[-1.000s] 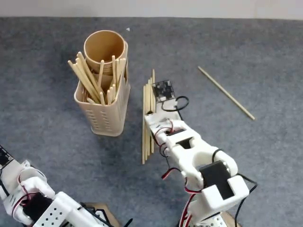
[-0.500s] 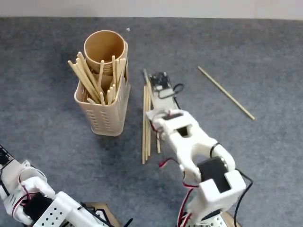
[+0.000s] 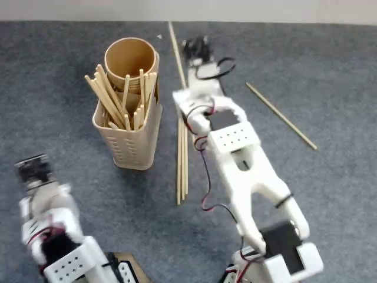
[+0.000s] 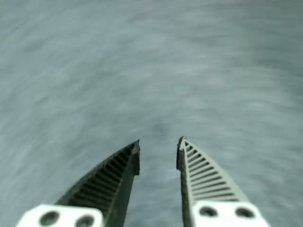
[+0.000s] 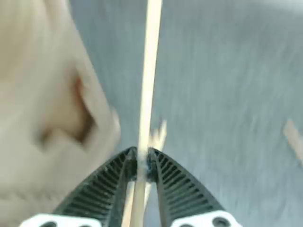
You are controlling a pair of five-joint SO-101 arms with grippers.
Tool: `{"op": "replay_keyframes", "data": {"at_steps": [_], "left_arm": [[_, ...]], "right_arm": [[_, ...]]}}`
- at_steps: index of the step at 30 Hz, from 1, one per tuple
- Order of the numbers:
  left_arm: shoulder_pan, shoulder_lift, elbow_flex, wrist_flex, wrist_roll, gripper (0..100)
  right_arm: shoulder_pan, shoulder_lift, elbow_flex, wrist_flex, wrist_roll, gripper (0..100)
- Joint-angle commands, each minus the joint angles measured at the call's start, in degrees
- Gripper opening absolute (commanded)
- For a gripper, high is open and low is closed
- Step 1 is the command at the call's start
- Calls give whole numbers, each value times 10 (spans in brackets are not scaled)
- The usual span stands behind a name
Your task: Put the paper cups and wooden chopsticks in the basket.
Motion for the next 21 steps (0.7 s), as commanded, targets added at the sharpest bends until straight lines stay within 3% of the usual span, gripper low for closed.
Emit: {"op": "replay_keyframes", "data": {"at_steps": [1, 8, 13, 21], "left_arm": [[78, -3, 10, -5, -13, 161], [86, 0, 10, 29, -12, 161], [86, 0, 10, 39, -13, 161], [85, 0, 10, 40, -13, 161]], "right_arm": [[3, -85, -62, -43, -4, 5], [-42, -141, -117, -202, -4, 5], [-123, -138, -109, -327, -4, 5], [-148, -110, 97, -522, -18, 5]]}}
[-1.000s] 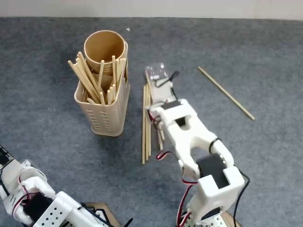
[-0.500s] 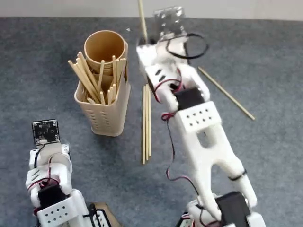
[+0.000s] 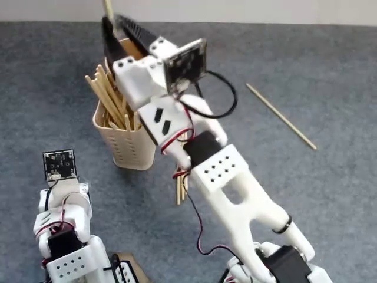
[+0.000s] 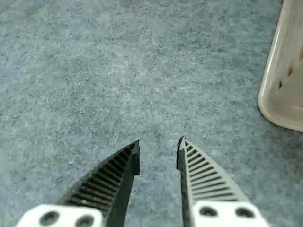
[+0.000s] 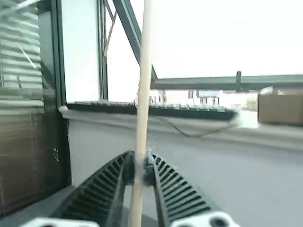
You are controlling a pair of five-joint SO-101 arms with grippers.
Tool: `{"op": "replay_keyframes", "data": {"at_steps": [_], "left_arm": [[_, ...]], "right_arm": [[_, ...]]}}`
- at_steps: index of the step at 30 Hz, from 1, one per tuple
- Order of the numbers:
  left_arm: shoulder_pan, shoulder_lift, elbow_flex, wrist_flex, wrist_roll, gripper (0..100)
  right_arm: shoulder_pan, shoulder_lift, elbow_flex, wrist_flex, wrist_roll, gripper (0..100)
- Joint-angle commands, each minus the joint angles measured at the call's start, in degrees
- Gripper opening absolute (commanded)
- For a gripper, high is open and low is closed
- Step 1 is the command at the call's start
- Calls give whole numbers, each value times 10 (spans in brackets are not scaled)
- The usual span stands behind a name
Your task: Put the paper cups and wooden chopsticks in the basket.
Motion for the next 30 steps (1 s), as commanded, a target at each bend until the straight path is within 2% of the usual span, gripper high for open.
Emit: {"op": "replay_keyframes", "data": {"at_steps": [1, 8, 14, 23, 25, 30], "left_arm": [[8, 0, 10, 3, -9, 161], [8, 0, 10, 3, -9, 161], [8, 0, 10, 3, -9, 161], [8, 0, 10, 11, -9, 161], [8, 0, 10, 16, -9, 161], [8, 0, 10, 18, -9, 161]], "right_arm": [[6, -7, 97, -86, -6, 5], [27, -6, 213, -208, -4, 18], [13, -7, 214, -211, -5, 193], [-3, -9, 171, -196, -4, 203], [18, -37, 136, -116, -4, 166], [81, -146, 38, 306, -6, 37]]}}
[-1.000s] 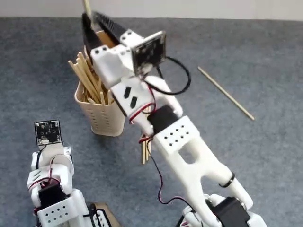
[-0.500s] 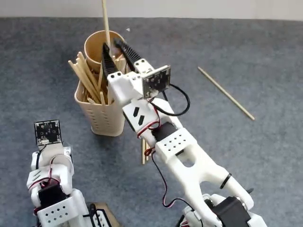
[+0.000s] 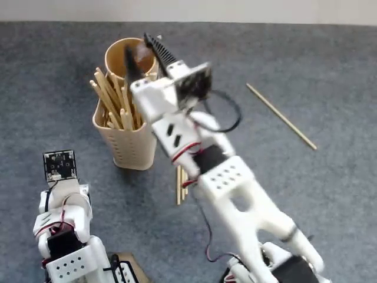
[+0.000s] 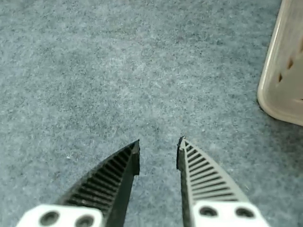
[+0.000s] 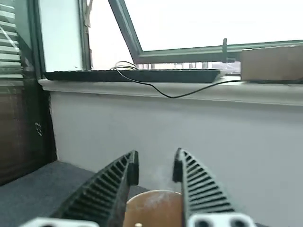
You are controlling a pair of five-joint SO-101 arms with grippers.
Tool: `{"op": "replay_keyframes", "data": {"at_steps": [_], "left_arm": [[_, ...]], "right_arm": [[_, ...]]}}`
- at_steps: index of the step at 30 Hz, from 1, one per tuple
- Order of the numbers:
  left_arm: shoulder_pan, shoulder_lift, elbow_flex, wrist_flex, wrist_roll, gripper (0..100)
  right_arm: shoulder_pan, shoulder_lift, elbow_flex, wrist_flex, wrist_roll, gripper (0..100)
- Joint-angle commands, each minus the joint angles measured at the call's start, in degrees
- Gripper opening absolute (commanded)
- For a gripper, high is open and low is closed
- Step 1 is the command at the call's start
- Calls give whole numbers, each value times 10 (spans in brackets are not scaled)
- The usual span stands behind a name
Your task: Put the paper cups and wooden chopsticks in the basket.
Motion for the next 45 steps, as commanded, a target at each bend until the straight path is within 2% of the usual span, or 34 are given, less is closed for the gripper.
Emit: {"op": "replay_keyframes", "data": {"at_steps": [1, 4, 6, 8, 12, 16, 19, 24, 45], "left_arm": [[8, 0, 10, 7, -9, 161], [8, 0, 10, 10, -9, 161], [8, 0, 10, 10, -9, 161], [8, 0, 10, 10, -9, 161], [8, 0, 10, 10, -9, 161], [8, 0, 10, 11, -9, 161], [8, 0, 10, 11, -9, 161], [8, 0, 10, 11, -9, 161], [8, 0, 10, 11, -9, 161]], "right_arm": [[64, -87, -80, 347, -4, 35], [130, -115, -98, 555, -2, 35], [158, -111, -91, 625, -4, 35], [161, -97, -49, 644, -4, 35], [124, -45, 51, 574, -2, 38], [92, 36, 137, 449, -5, 159], [75, 99, 140, 400, -4, 238], [65, 195, 140, 347, -4, 241], [29, 226, 130, 335, -2, 241]]}}
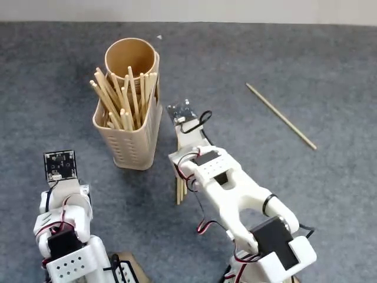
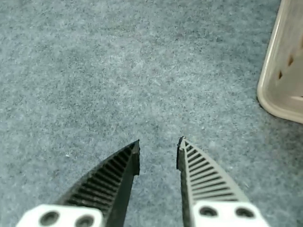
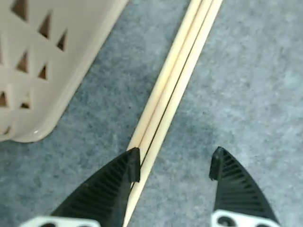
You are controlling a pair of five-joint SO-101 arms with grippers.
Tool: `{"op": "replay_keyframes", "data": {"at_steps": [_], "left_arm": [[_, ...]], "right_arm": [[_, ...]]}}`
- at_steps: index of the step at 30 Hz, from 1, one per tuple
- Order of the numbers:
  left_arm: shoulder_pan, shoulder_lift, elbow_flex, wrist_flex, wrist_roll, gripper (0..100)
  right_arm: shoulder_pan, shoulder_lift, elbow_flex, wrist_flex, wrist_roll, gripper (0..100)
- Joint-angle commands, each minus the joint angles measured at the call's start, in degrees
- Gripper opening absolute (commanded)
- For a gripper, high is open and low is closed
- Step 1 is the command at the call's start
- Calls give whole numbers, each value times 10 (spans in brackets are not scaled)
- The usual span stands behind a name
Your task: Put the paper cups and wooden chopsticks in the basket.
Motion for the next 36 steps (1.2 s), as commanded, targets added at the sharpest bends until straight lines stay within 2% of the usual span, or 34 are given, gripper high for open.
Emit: {"op": "replay_keyframes", "data": {"at_steps": [1, 5, 9, 15, 18, 21, 27, 29, 31, 34, 36], "left_arm": [[8, 0, 10, 4, -9, 161], [8, 0, 10, 4, -9, 161], [8, 0, 10, 12, -9, 161], [8, -5, 10, 25, -9, 161], [8, -5, 10, 25, -9, 161], [8, -5, 10, 25, -9, 161], [8, -5, 10, 23, -9, 161], [8, -5, 10, 22, -9, 161], [8, -5, 10, 21, -9, 161], [8, -5, 10, 21, -9, 161], [8, -5, 10, 23, -9, 161]], "right_arm": [[-6, 0, -13, -9, -2, 241], [4, 1, -11, -6, -2, 222], [9, 52, -16, -4, -2, 94], [14, 120, -119, 111, -3, 82], [29, 129, -156, 136, -4, 0], [54, 84, -159, 135, -5, 4], [98, -109, -163, 130, -37, 4], [100, -164, -163, 80, -33, 5], [96, -204, -163, -13, -33, 6], [58, -217, -164, -168, -31, 6], [31, -217, -164, -234, 7, 6]]}}
